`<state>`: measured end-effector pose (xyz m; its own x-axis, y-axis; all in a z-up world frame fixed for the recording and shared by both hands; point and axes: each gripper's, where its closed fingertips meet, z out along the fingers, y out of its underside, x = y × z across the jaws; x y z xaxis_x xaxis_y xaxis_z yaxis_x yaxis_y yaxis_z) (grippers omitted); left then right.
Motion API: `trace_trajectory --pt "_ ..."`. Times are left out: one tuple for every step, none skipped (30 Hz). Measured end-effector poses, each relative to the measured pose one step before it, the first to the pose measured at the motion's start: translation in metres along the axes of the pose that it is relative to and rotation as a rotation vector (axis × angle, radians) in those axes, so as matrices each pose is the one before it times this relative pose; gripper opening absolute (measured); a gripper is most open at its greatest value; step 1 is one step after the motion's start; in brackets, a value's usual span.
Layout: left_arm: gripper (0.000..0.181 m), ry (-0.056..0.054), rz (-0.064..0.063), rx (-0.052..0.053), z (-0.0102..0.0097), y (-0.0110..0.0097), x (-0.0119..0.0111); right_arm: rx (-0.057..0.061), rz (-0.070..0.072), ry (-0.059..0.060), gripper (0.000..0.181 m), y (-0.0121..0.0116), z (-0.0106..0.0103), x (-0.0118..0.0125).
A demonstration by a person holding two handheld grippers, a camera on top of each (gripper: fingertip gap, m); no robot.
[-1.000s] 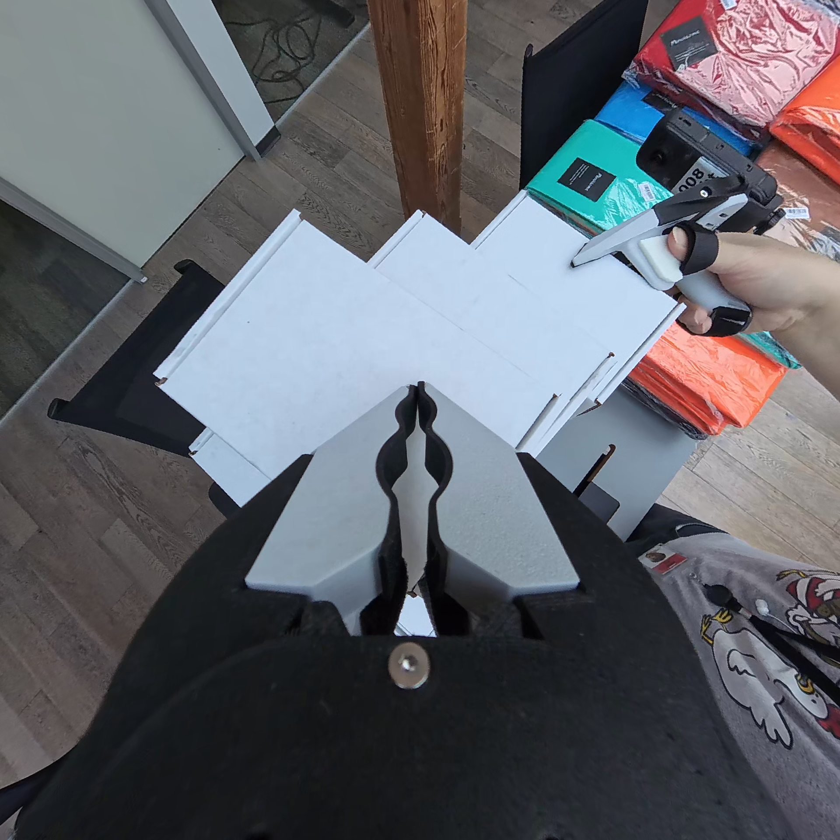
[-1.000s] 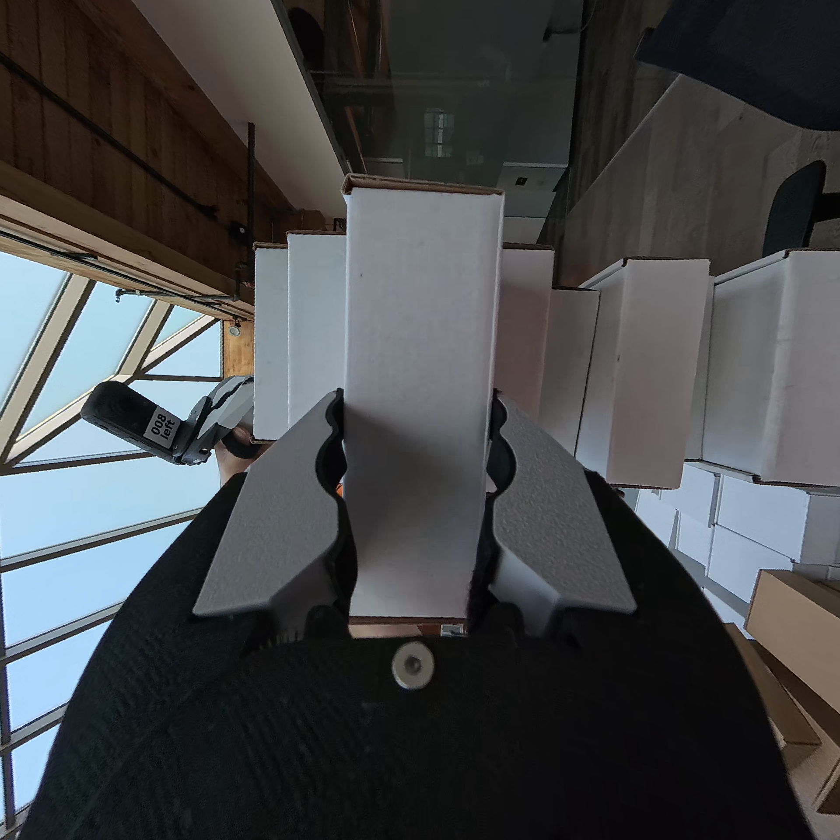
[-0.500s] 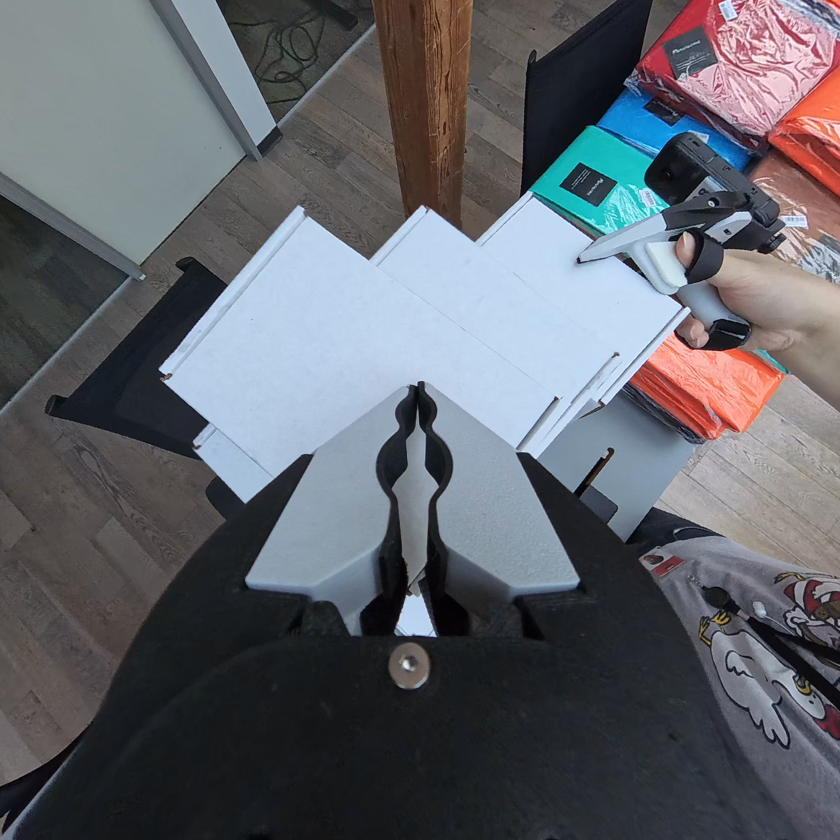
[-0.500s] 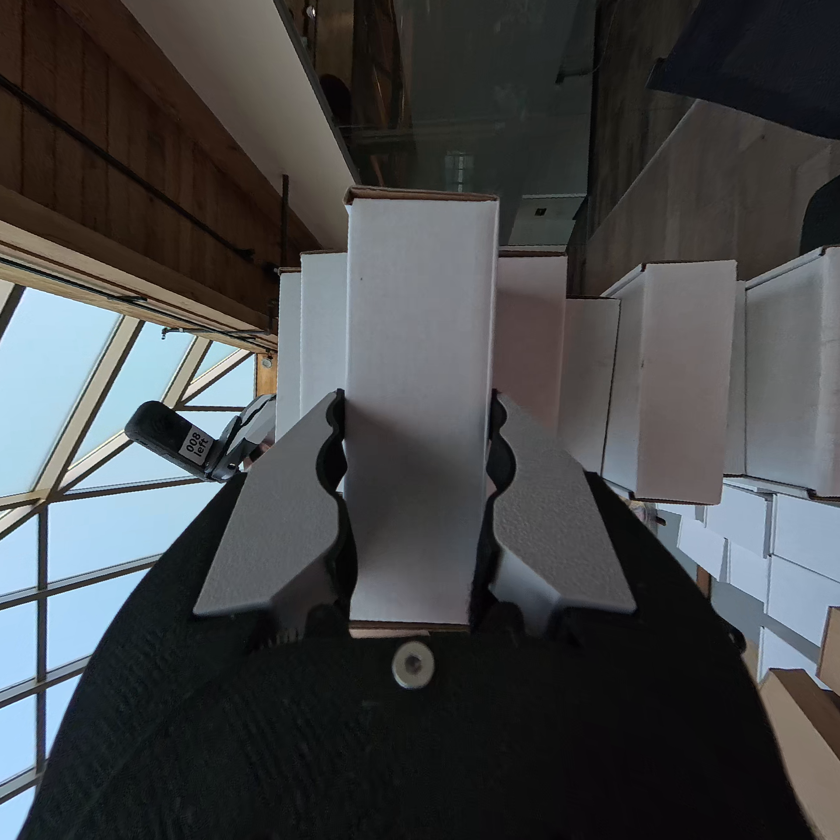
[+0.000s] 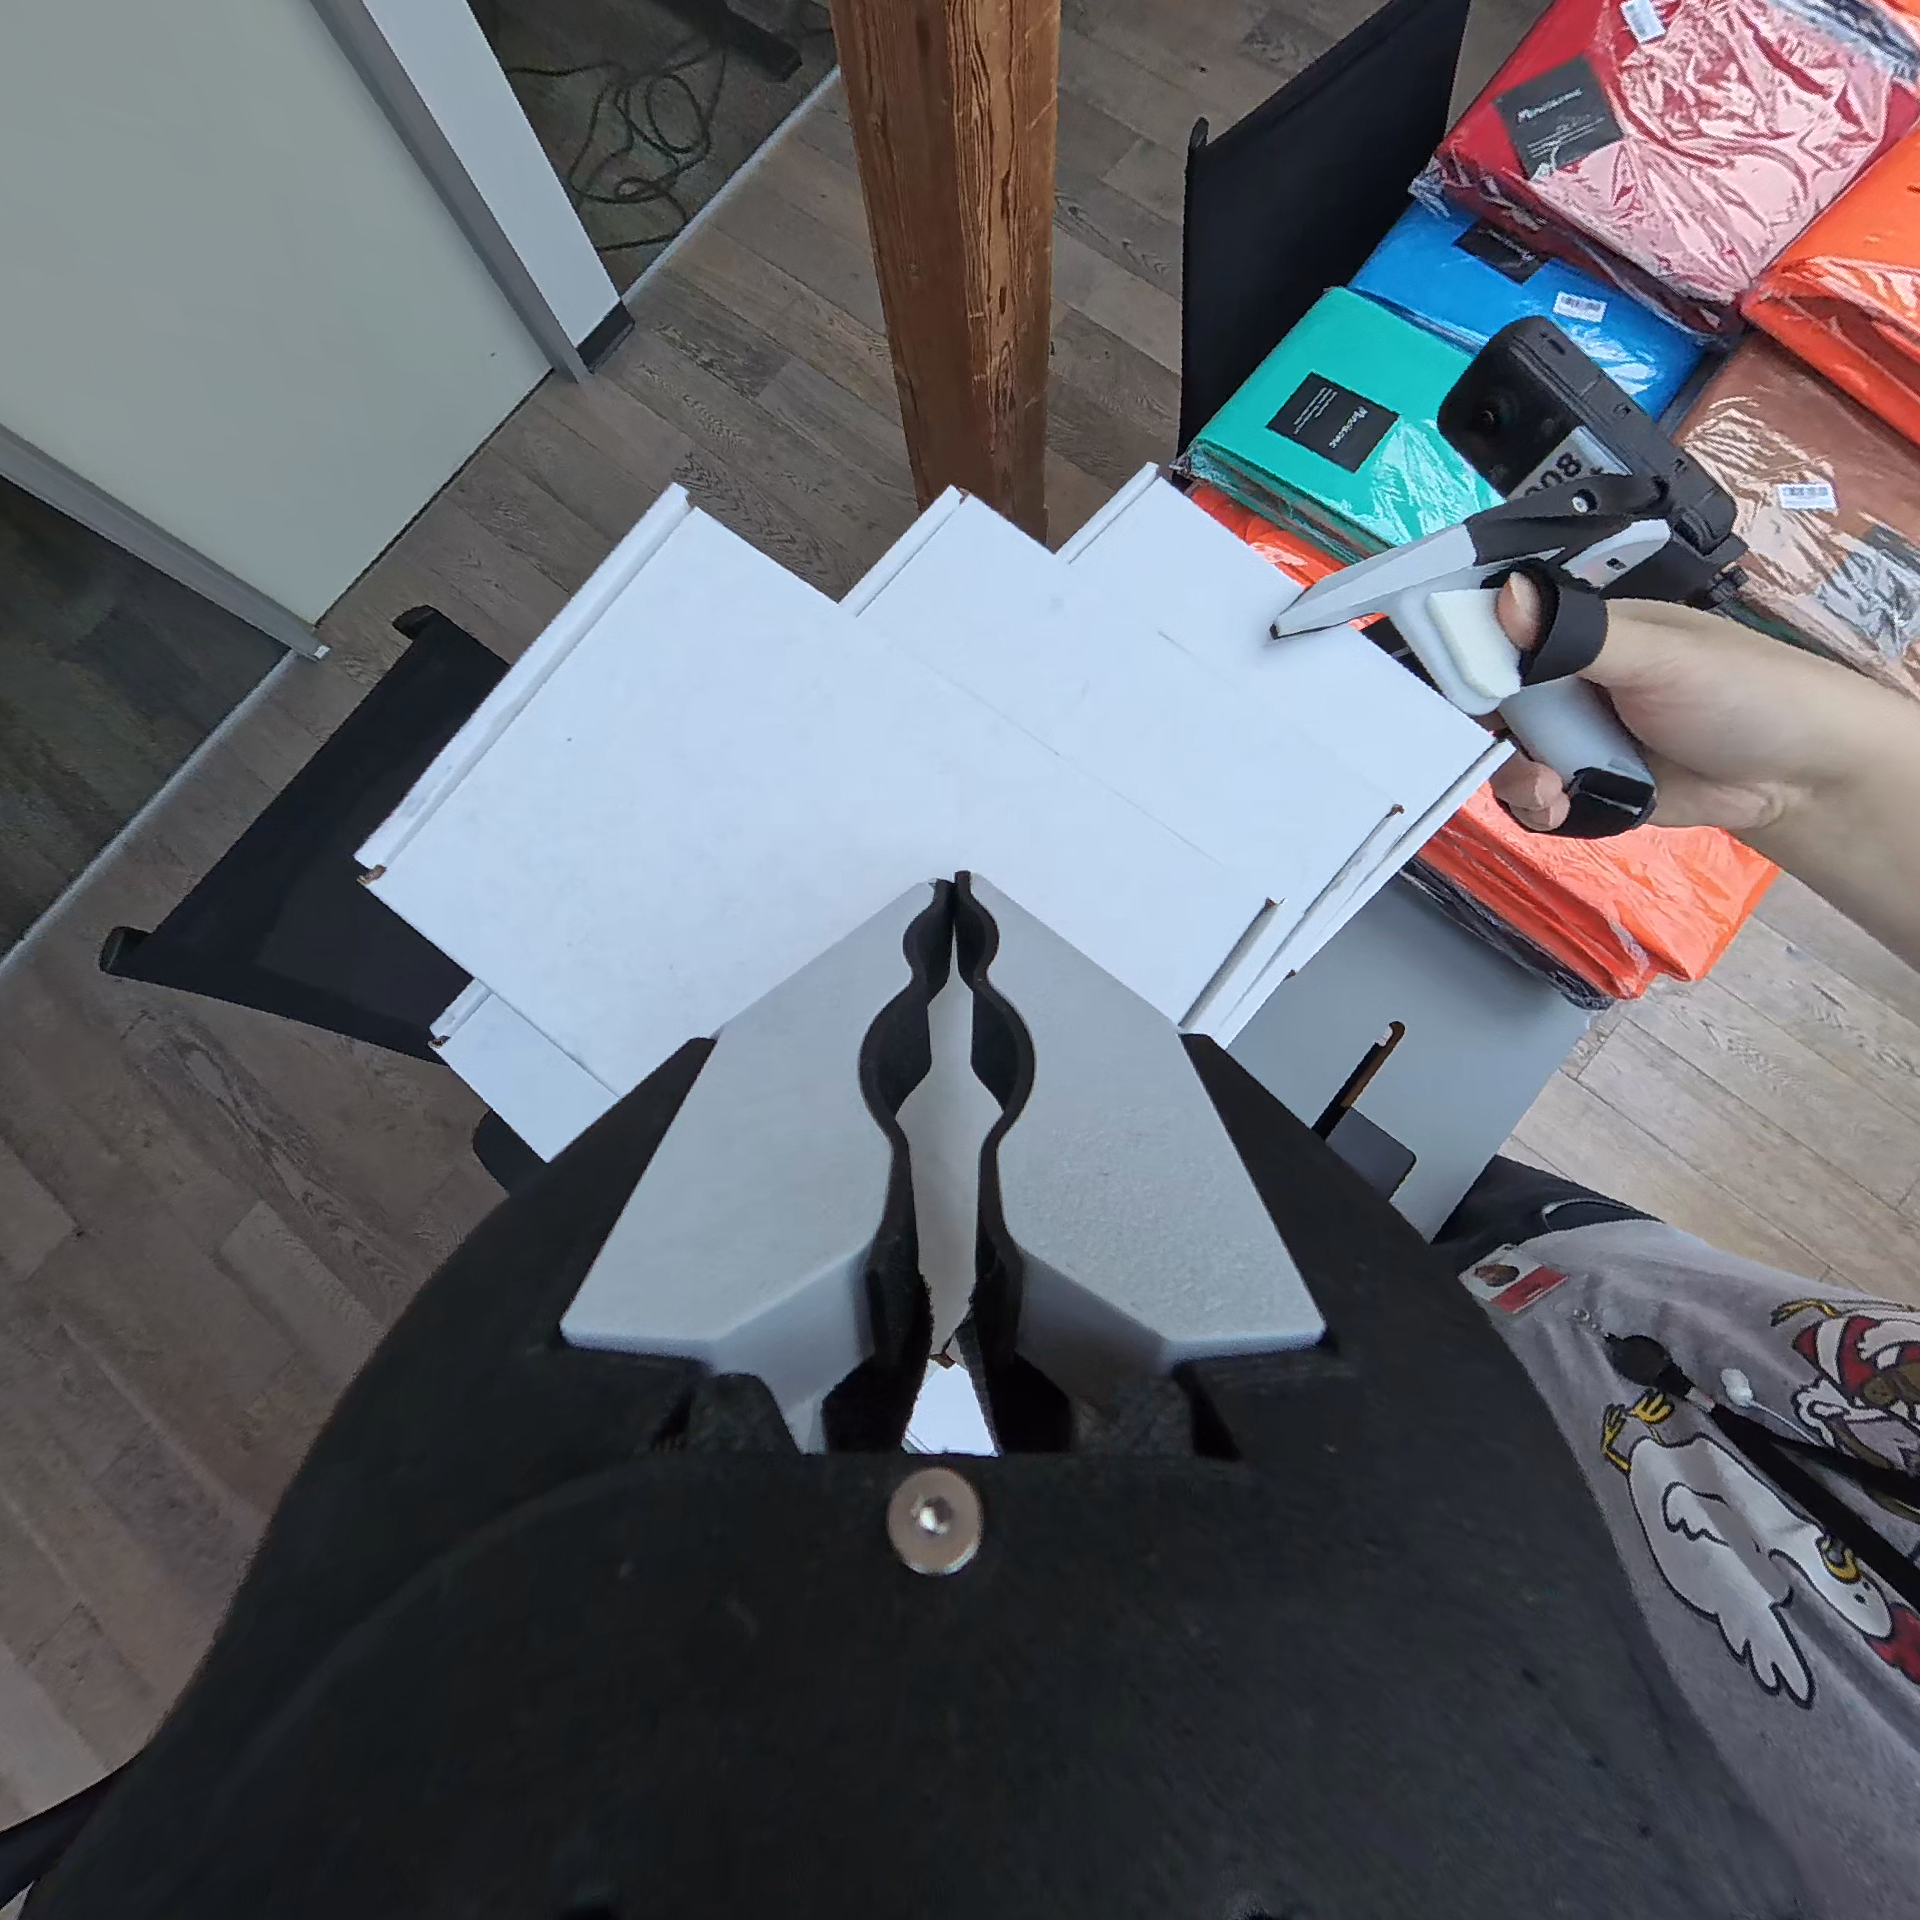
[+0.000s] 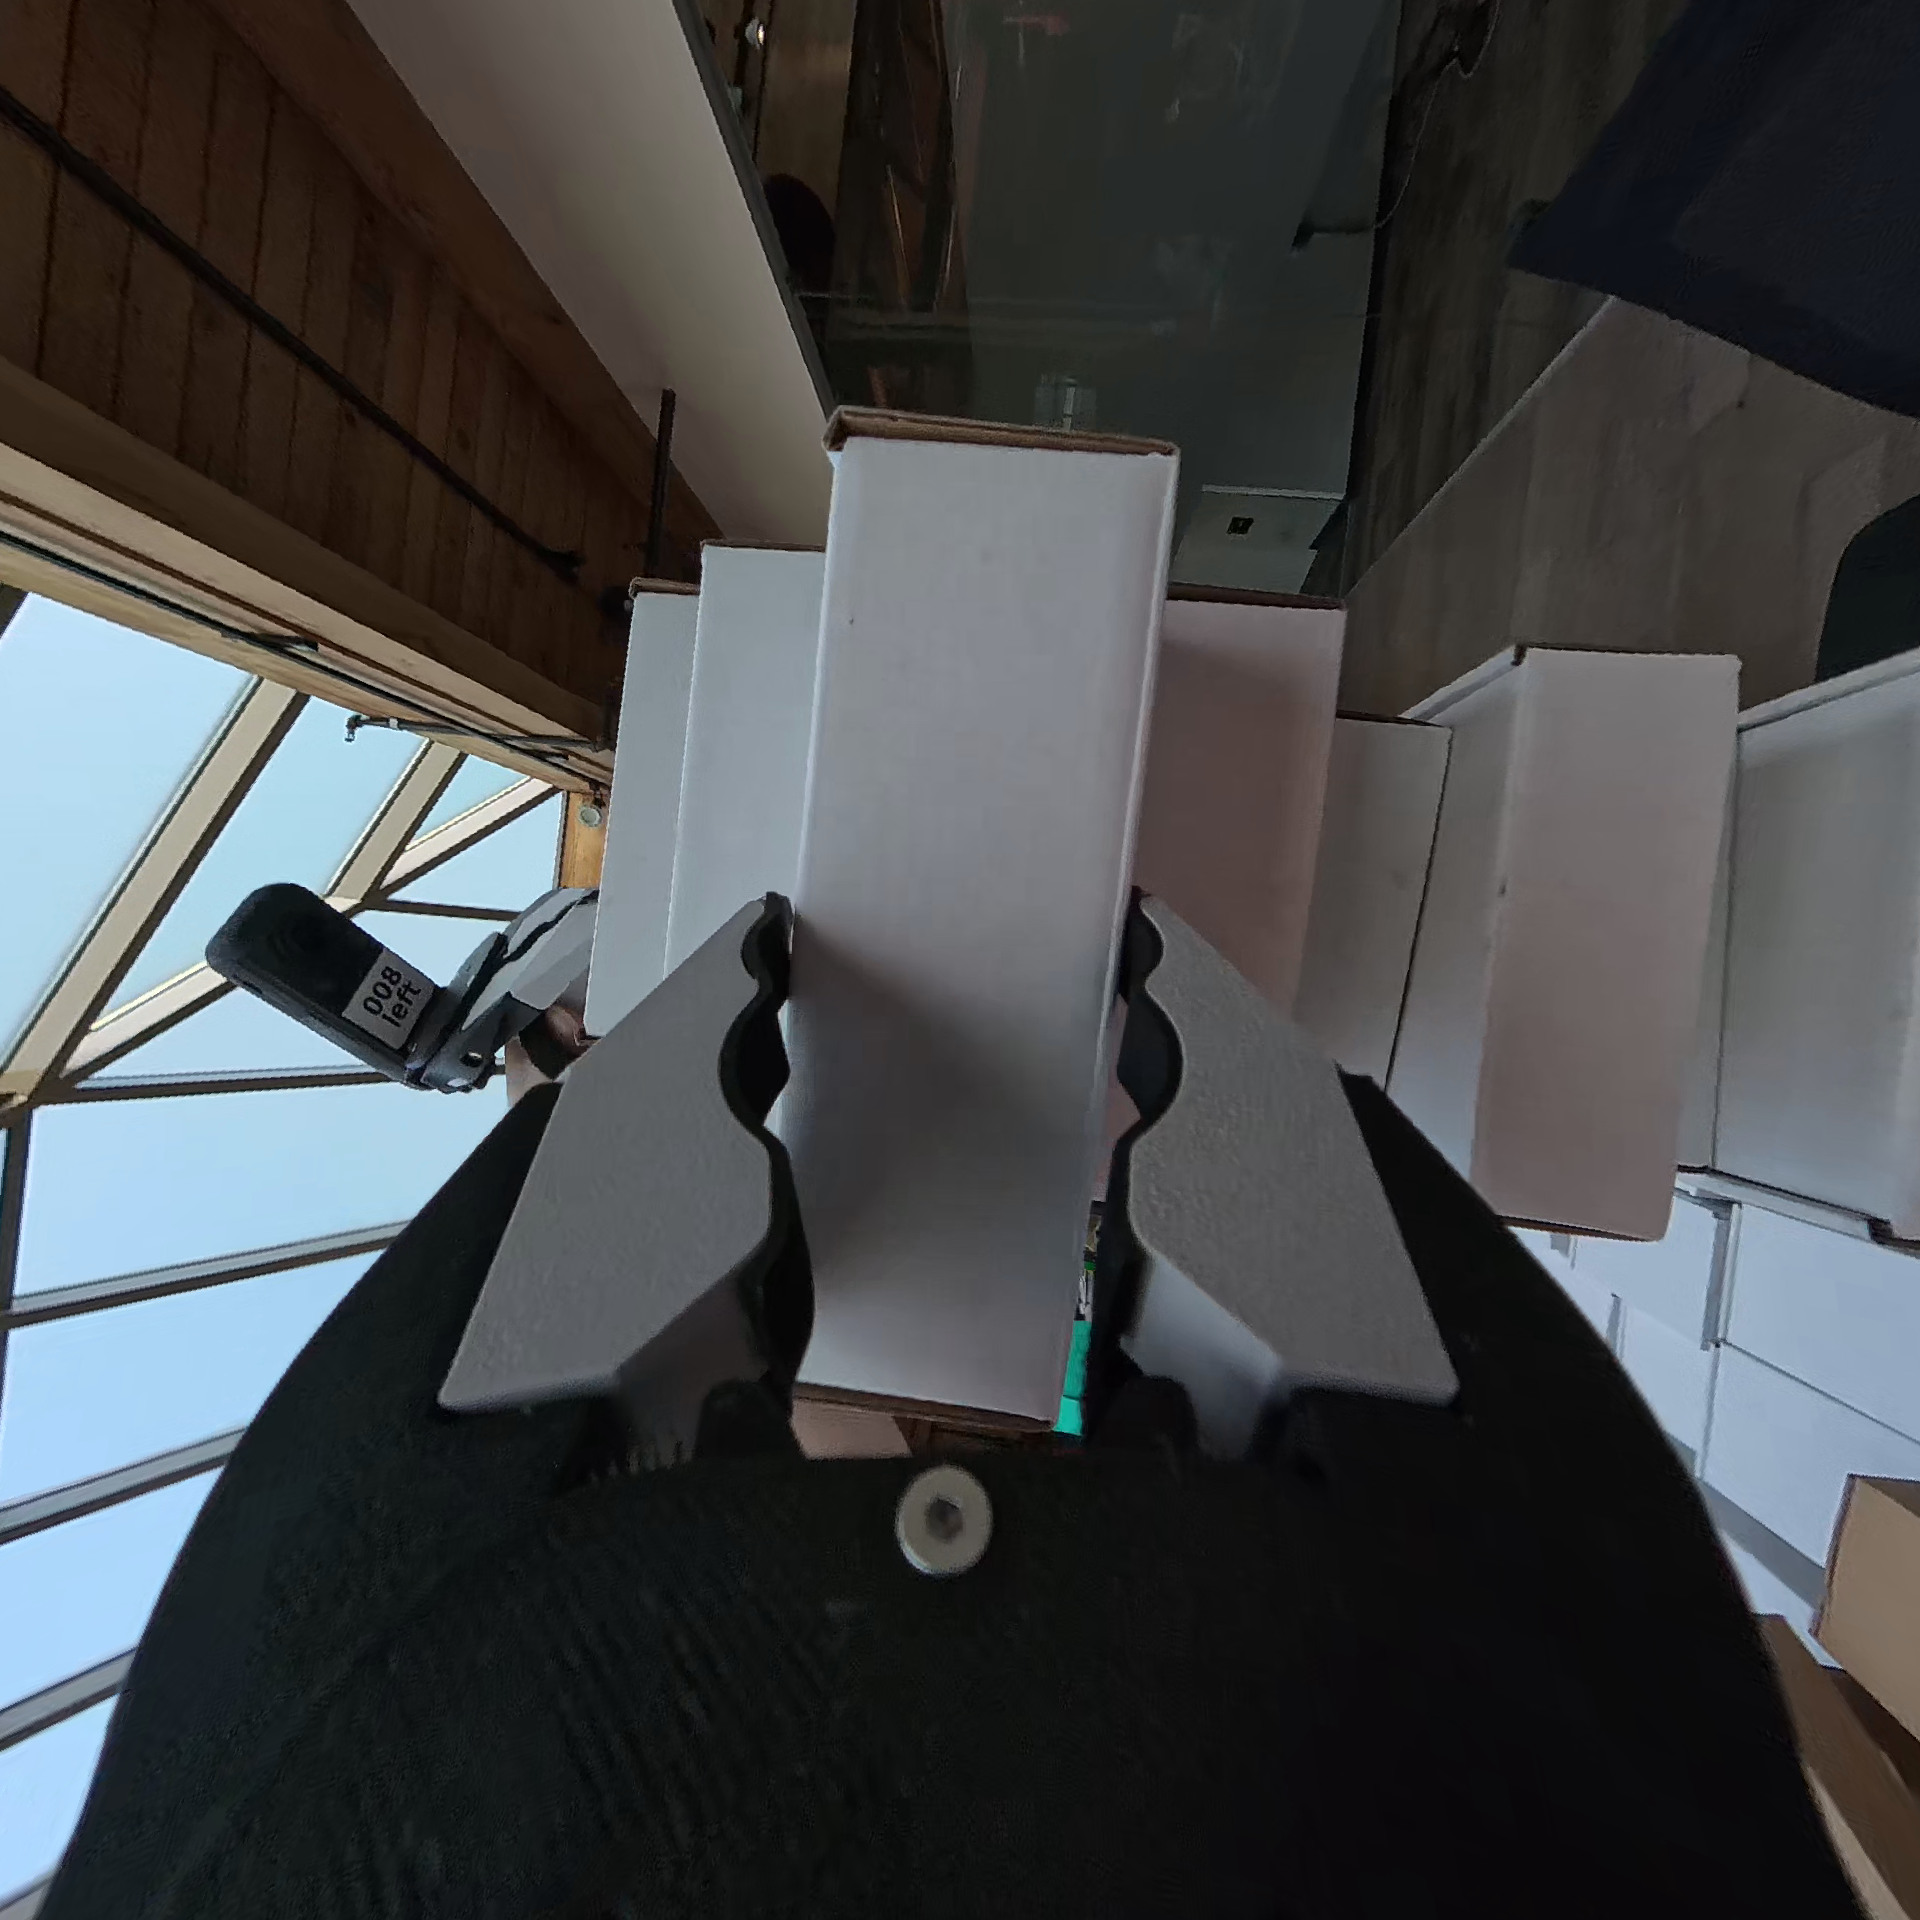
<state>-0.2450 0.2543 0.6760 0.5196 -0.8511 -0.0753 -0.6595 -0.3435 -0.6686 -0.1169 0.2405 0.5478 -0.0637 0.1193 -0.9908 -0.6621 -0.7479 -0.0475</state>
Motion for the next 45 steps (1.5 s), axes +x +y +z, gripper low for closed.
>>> trace_trajectory --pt "0.0 0.0068 -0.0018 0.0012 -0.00012 -0.00007 0.00083 -0.0091 -0.0239 0.0 0.064 0.0009 0.00073 -0.00134" --pt "0.0 0.0046 -0.001 0.0016 0.0003 -0.00029 0.00082 -0.0048 -0.0255 0.0048 0.069 -0.00013 0.00015 -0.00105" --pt "0.0 -0.0005 0.0 0.0012 0.00042 -0.00039 0.00006 -0.0071 -0.0312 0.006 0.071 -0.00011 0.00015 -0.00103" --pt "0.0 -0.0028 0.0015 0.0005 0.00051 -0.0005 0.0 -0.0118 -0.034 0.0128 0.073 0.00026 0.00001 -0.00009" --pt "0.0 -0.0036 0.0027 -0.0002 0.00042 -0.00036 -0.0001 -0.0019 -0.0342 0.0192 0.074 -0.00102 -0.00065 0.00085" --pt "0.0 -0.0039 0.0021 -0.001 0.00033 -0.00035 -0.00019 0.0098 -0.0332 0.0226 0.076 -0.00244 -0.0014 0.00131" --pt "0.0 -0.0014 0.0013 -0.0013 0.00016 -0.00028 0.00001 0.01 -0.0278 0.0215 0.078 -0.0025 -0.00162 0.00124" --pt "0.0 0.0037 0.0006 -0.0007 0.00027 -0.00029 0.00079 0.006 -0.0222 0.0206 0.079 -0.00181 -0.00149 0.00158" --pt "0.0 0.0063 -0.0003 -0.0002 0.00028 -0.00048 0.00112 0.002 -0.0195 0.0145 0.08 -0.00094 -0.00138 0.00093" --pt "0.0 0.0043 -0.0001 0.0003 0.00039 -0.00047 0.00083 0.003 -0.0128 0.0045 0.08 -0.00079 -0.00132 -0.00036" --pt "0.0 -0.0002 0.0013 0.0004 0.00043 -0.00038 0.00019 0.0034 -0.006 0.0024 0.08 -0.00049 -0.00137 -0.0002" --pt "0.0 -0.0036 0.0018 0.0004 0.00038 -0.00033 -0.00036 0.0037 0.0007 0.0031 0.08 -0.00039 -0.00143 0.00011" --pt "0.0 -0.0034 0.001 0.0005 0.00041 -0.00034 -0.0005 0.0056 0.0036 0.0023 0.079 -0.00072 -0.0018 0.00025" --pt "0.0 -0.0006 -0.0007 0.0003 0.00024 -0.00025 -0.00032 0.0083 0.0001 0.0097 0.078 -0.00129 -0.00211 0.00117" --pt "0.0 0.002 -0.0024 -0.0002 0.00011 -0.00021 0.00002 0.0122 -0.0065 0.0077 0.075 -0.0016 -0.0022 0.00056" --pt "0.0 0.0028 -0.0023 -0.0008 0.00003 -0.0001 0.0002 0.0005 -0.012 0.0073 0.072 0.0 -0.00196 -0.00015" --pt "0.0 0.0015 -0.0006 -0.0009 -0.0001 0.00002 0.00017 -0.0103 -0.0195 0.0153 0.068 0.00122 -0.00185 0.00063" --pt "0.0 -0.0008 0.0012 -0.0005 -0.00006 0.00007 0.00002 -0.0018 -0.0238 0.0154 0.065 0.00043 -0.00223 0.0003" --pt "0.0 -0.003 0.0019 -0.0003 -0.00002 0.00017 -0.00038 0.0034 -0.0235 0.006 0.061 -0.00004 -0.00219 -0.00135" --pt "0.0 -0.0031 0.0014 -0.0001 -0.00014 0.00014 -0.00041 0.0029 -0.0154 0.0049 0.061 -0.0001 -0.002 -0.0013" --pt "0.0 -0.0008 0.0003 0.0004 -0.00014 0.00015 -0.00029 0.0048 -0.0085 0.0 0.061 -0.00015 -0.0014 -0.00151" --pt "0.0 0.0021 -0.0012 0.0001 -0.00032 0.00025 -0.00011 -0.0005 -0.0041 -0.0016 0.061 0.00039 -0.00052 -0.00126" --pt "0.0 0.0034 -0.0022 0.0001 -0.00043 0.00038 0.00004 -0.0027 -0.0021 0.0018 0.061 0.00036 0.00014 -0.00016" --pt "0.0 0.0022 -0.002 0.0011 -0.00025 0.00028 -0.00022 -0.0031 0.0051 -0.0006 0.061 0.00016 0.00093 -0.00006" --pt "0.0 0.0012 -0.0027 0.0017 -0.00014 0.00015 -0.00062 0.0006 0.0133 -0.0035 0.061 -0.00032 0.00167 0.00013" --pt "0.0 0.0016 -0.0035 0.0021 -0.00012 0.00009 -0.0005 0.0022 0.02 -0.0045 0.061 -0.0003 0.00225 0.00047" --pt "0.0 0.0022 -0.003 0.0022 -0.00004 0.00014 -0.00045 0.0011 0.0199 -0.0058 0.061 -0.00009 0.0026 0.00056" --pt "0.0 0.0029 -0.0027 0.0022 -0.00021 0.00016 -0.00035 -0.0004 0.0181 -0.007 0.06 -0.00007 0.0029 0.00057" --pt "0.0 0.0051 -0.0025 0.0026 -0.00017 0.00008 0.00008 -0.0043 0.0201 -0.0102 0.06 0.00049 0.00304 0.00059" --pt "0.0 0.0084 -0.0027 0.0038 0.0 -0.00006 0.00071 -0.0099 0.0228 -0.0142 0.059 0.00186 0.00346 0.00014" --pt "0.0 0.0105 -0.0039 0.0042 0.00022 -0.00035 0.00115 -0.0104 0.0251 -0.0175 0.059 0.00278 0.00381 -0.00054" --pt "0.0 0.0086 -0.0038 0.0037 0.00036 -0.00033 0.0012 0.0002 0.0202 -0.0145 0.058 0.00185 0.00363 -0.00025" --pt "0.0 0.001 -0.0004 0.0025 0.0004 -0.0003 0.00036 0.0134 0.0112 -0.0114 0.058 0.00039 0.00321 -0.00007" --pt "0.0 -0.0106 0.0041 0.0009 0.00011 -0.0002 -0.00113 0.0246 0.0078 -0.0038 0.057 -0.00161 0.00173 0.00073" --pt "0.0 -0.016 0.0063 -0.0008 0.00007 0.00006 -0.0019 0.0209 0.0023 -0.0069 0.057 -0.00154 0.00159 0.00007" --pt "0.0 -0.0107 0.0046 -0.0019 -0.00009 0.00015 -0.00104 0.0155 0.0056 -0.0067 0.057 -0.0009 0.00133 0.00002" --pt "0.0 -0.0064 0.0019 -0.0023 -0.00019 0.00016 -0.00062 0.0238 0.0125 -0.0076 0.057 -0.002 0.00041 -0.00005" --pt "0.0 -0.0065 0.0007 -0.0024 -0.00001 0.00015 -0.00079 0.025 0.0195 -0.0127 0.056 -0.00167 0.00013 -0.00027" --pt "0.0 -0.0022 0.0006 -0.0016 -0.00012 0.00006 -0.00017 0.0222 0.0225 -0.0136 0.056 -0.00112 -0.00021 -0.00003" --pt "0.0 0.0046 -0.0001 -0.001 0.00009 -0.00005 0.00081 0.0165 0.0185 -0.0088 0.055 -0.00023 -0.00045 0.00061" --pt "0.0 0.0079 -0.0006 0.0 0.00009 -0.00013 0.00147 0.0212 0.0122 -0.0064 0.055 -0.00037 -0.00068 0.00055" --pt "0.0 0.0065 0.0008 0.0013 0.0001 -0.00024 0.00134 0.0199 0.0082 -0.0051 0.055 -0.00009 -0.00092 0.00028" --pt "0.0 0.0046 0.0018 0.0017 0.00032 -0.00036 0.00112 0.0238 -0.0001 -0.0023 0.054 -0.00056 -0.00096 0.00007" --pt "0.0 0.0002 0.0013 0.0006 0.00039 -0.0002 0.00038 0.0179 -0.0092 0.0016 0.054 -0.00003 -0.00062 -0.00024" --pt "0.0 -0.0065 0.0006 -0.0013 0.00006 0.00002 -0.00094 -0.0056 -0.017 0.005 0.055 0.00113 0.00036 -0.00029"
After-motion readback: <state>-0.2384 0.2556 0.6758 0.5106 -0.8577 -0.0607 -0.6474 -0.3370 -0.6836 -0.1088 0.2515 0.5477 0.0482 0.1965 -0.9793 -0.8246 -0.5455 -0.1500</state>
